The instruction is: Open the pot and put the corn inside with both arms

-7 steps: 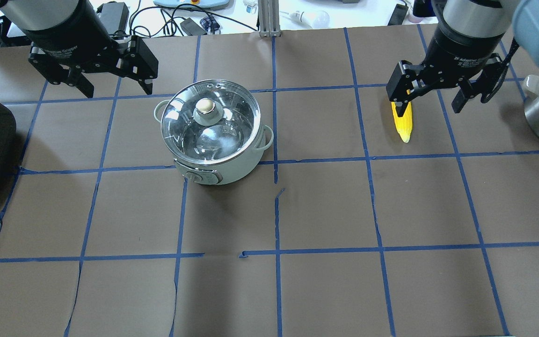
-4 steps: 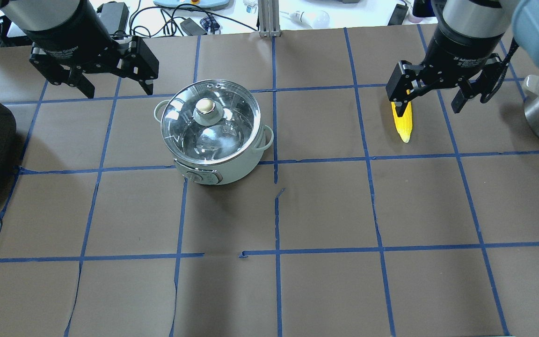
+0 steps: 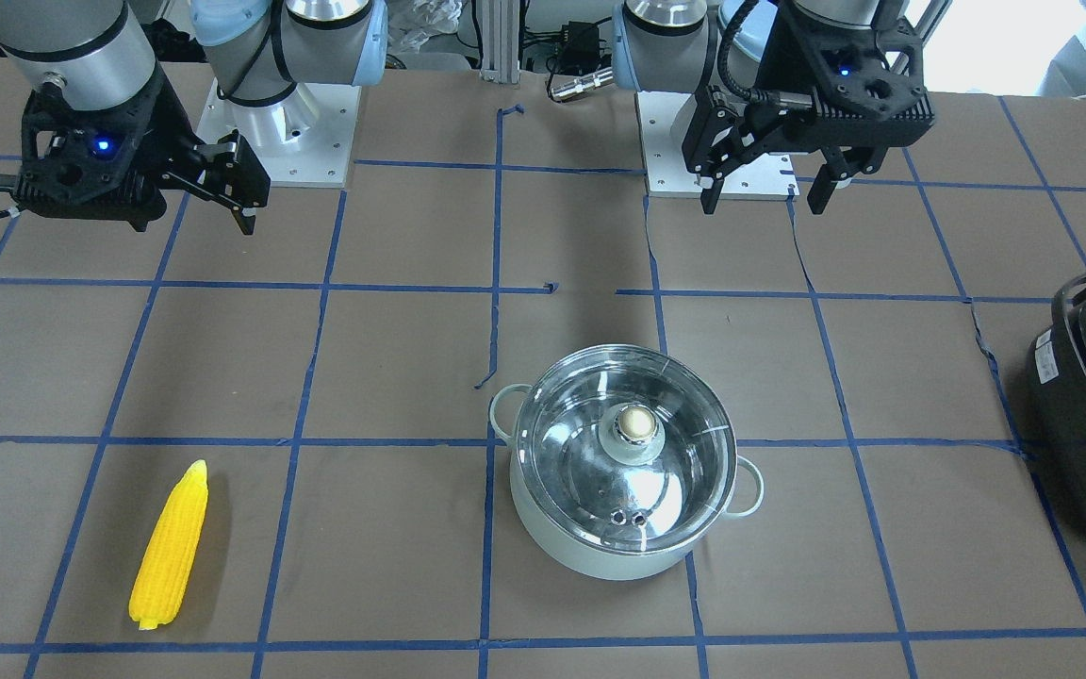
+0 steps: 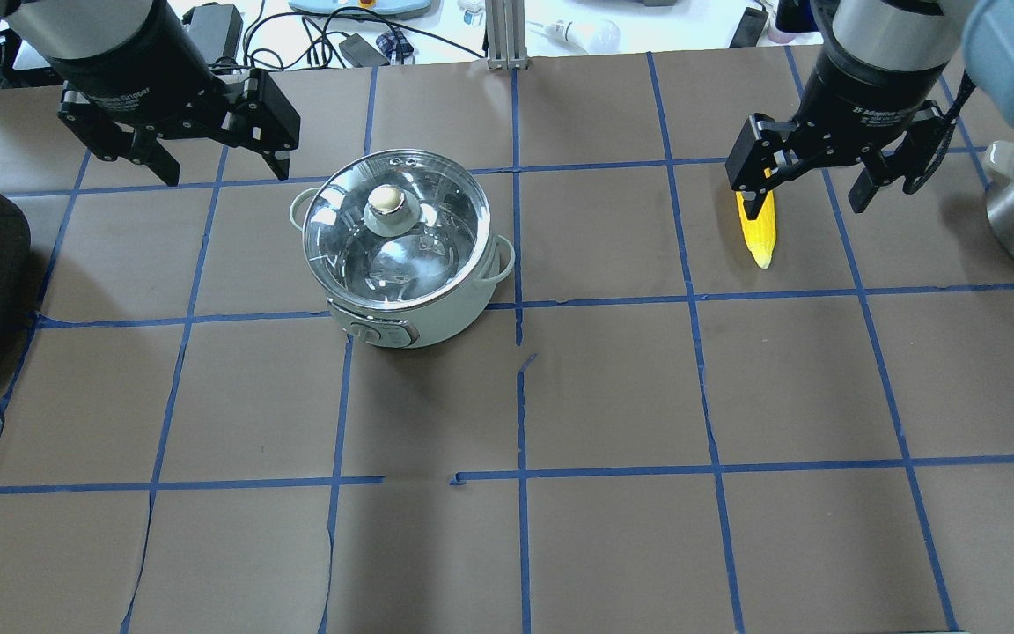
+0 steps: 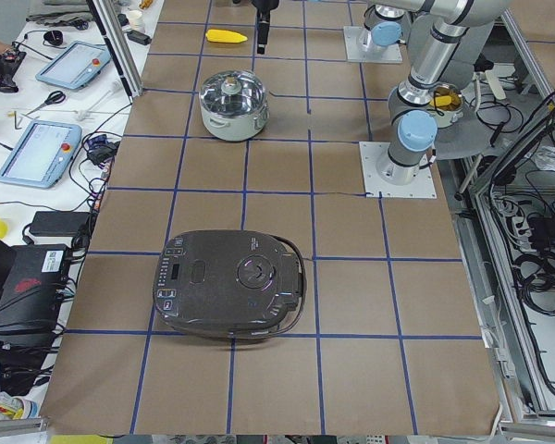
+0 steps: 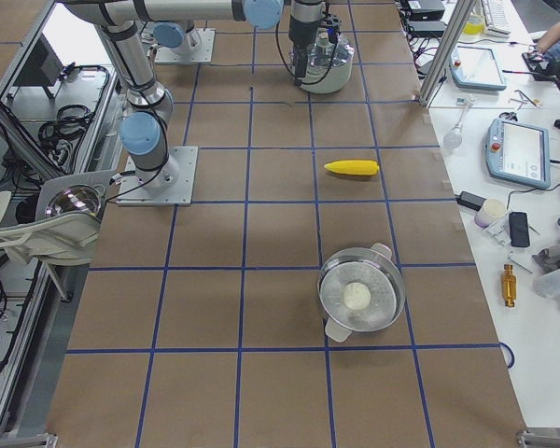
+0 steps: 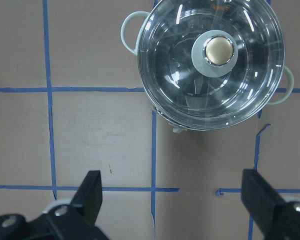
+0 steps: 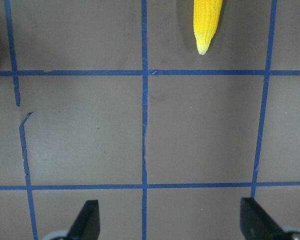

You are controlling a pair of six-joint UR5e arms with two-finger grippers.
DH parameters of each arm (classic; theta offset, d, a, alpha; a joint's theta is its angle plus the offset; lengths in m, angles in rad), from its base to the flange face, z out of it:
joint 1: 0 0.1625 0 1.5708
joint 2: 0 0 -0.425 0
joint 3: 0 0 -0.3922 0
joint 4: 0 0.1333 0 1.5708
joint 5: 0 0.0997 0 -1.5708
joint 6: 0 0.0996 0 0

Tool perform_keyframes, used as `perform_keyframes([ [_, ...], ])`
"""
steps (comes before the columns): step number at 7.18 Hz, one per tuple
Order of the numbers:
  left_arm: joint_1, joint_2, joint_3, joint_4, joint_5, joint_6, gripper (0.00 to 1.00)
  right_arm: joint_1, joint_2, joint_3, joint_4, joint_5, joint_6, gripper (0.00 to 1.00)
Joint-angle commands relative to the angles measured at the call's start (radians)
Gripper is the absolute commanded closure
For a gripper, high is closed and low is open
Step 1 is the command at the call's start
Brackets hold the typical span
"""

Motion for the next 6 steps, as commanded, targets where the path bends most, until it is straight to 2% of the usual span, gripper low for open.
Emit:
perform_keyframes([
  [1, -0.003, -0.020, 0.007, 0.000, 0.000, -0.005, 0.00, 0.000, -0.001, 0.000, -0.004, 0.001, -0.002, 0.00],
  [3, -0.027, -0.084, 0.023, 0.116, -0.055, -0.044, 0.00, 0.000, 0.001, 0.000, 0.008, -0.005, -0.002, 0.00],
  [5, -0.067, -0.167, 0.043, 0.128, -0.049, -0.078, 0.01, 0.000, 0.001, 0.000, -0.004, -0.008, 0.000, 0.00],
  [6, -0.081, -0.225, 0.043, 0.177, -0.048, -0.084, 0.01, 0.000, -0.001, 0.000, 0.004, -0.011, 0.000, 0.00],
])
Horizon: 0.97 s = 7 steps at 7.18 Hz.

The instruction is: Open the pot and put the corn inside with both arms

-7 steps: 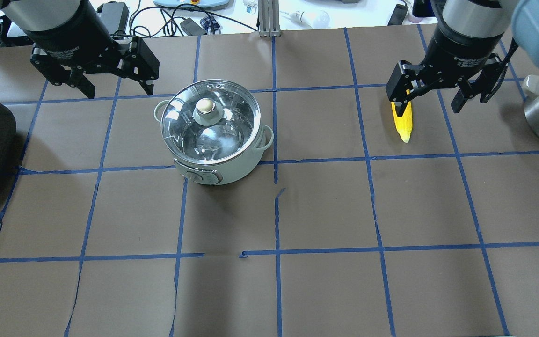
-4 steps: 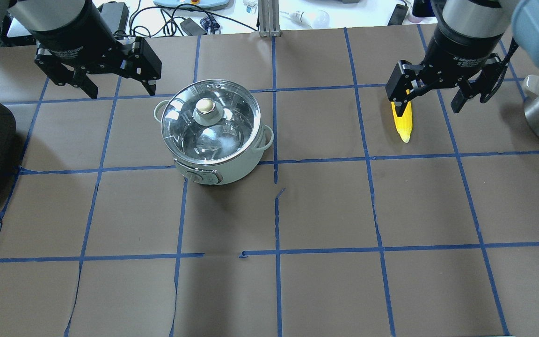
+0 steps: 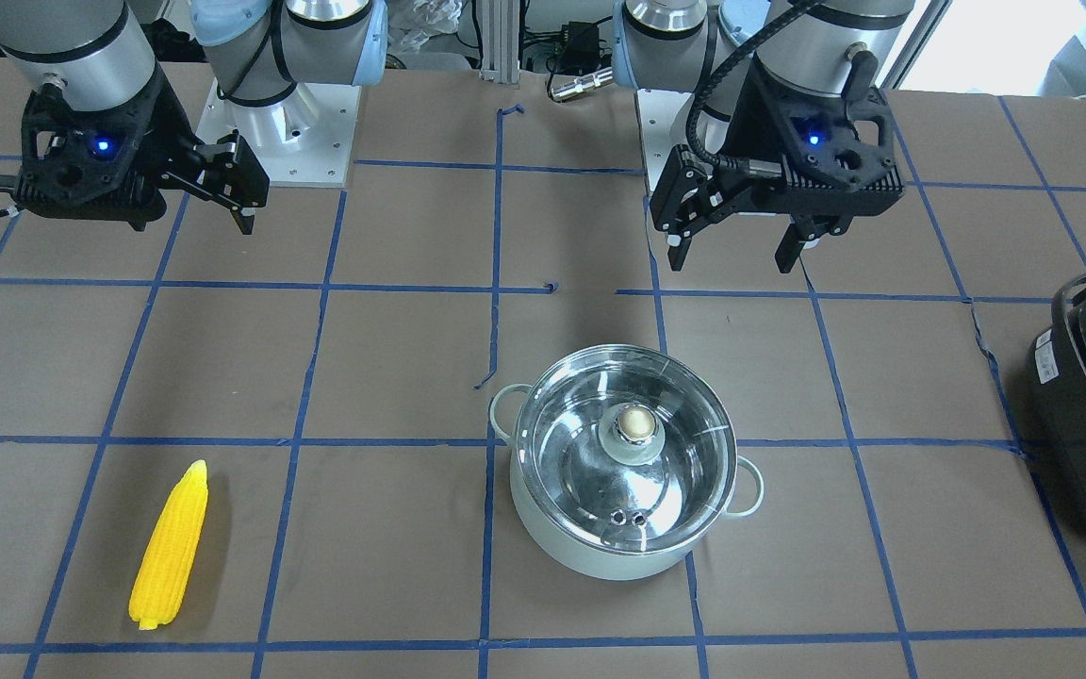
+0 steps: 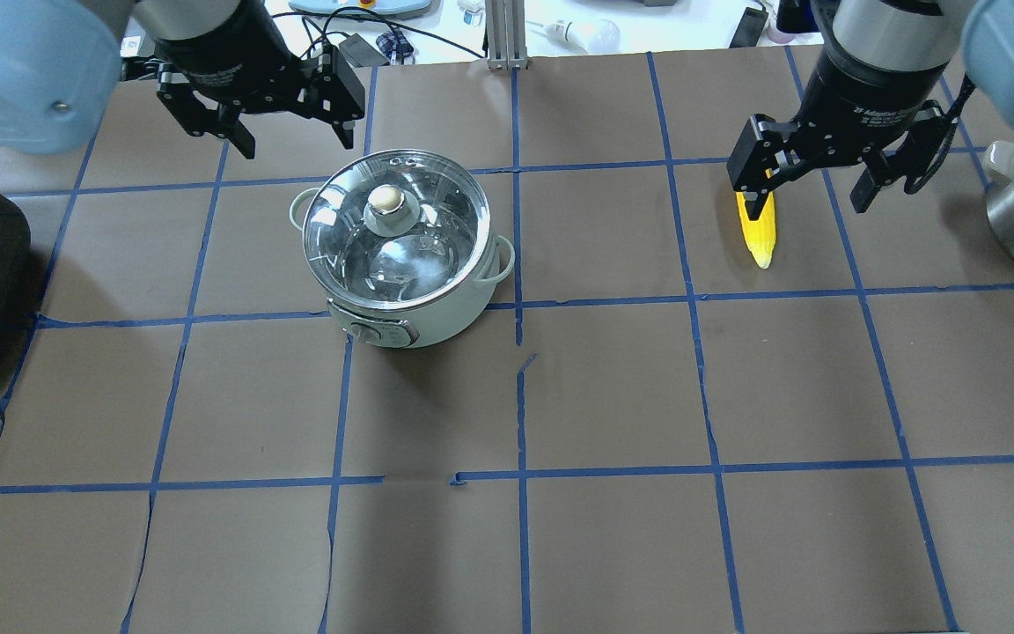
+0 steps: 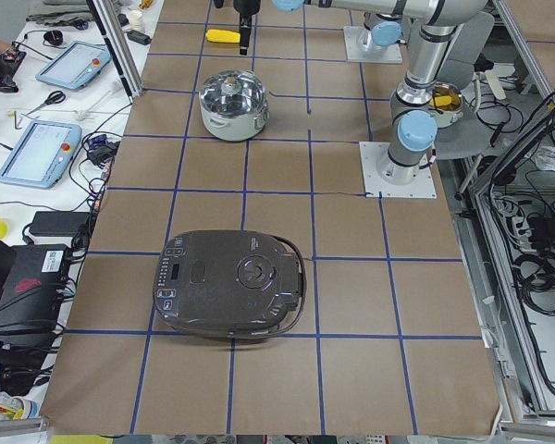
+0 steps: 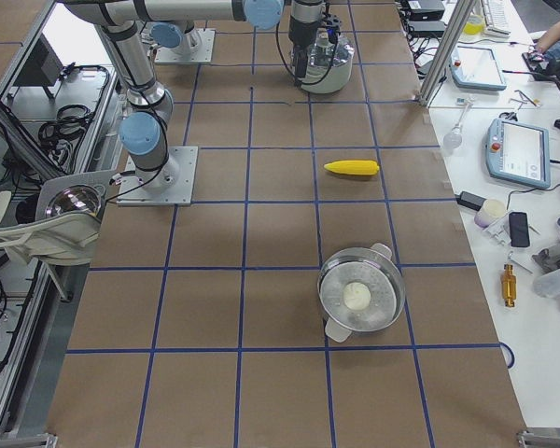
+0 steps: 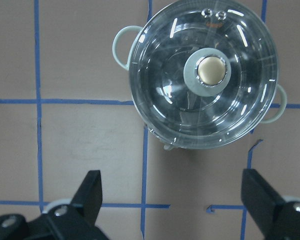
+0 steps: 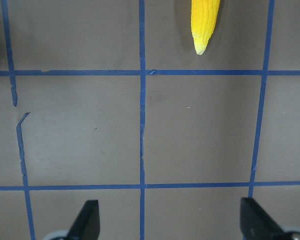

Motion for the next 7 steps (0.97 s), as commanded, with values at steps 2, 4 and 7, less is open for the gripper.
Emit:
perform_keyframes([
  [2, -0.027, -0.154, -0.004, 0.128, -0.003, -0.048, 0.02, 0.000, 0.000, 0.000, -0.002, -0.003, 0.000, 0.00],
  [4, -0.035, -0.213, -0.025, 0.168, -0.002, -0.050, 0.02, 0.000, -0.001, 0.000, 0.009, -0.003, 0.000, 0.00],
  [7, -0.035, -0.241, -0.037, 0.236, -0.002, -0.050, 0.02, 0.000, -0.004, -0.009, 0.000, -0.004, 0.000, 0.00],
])
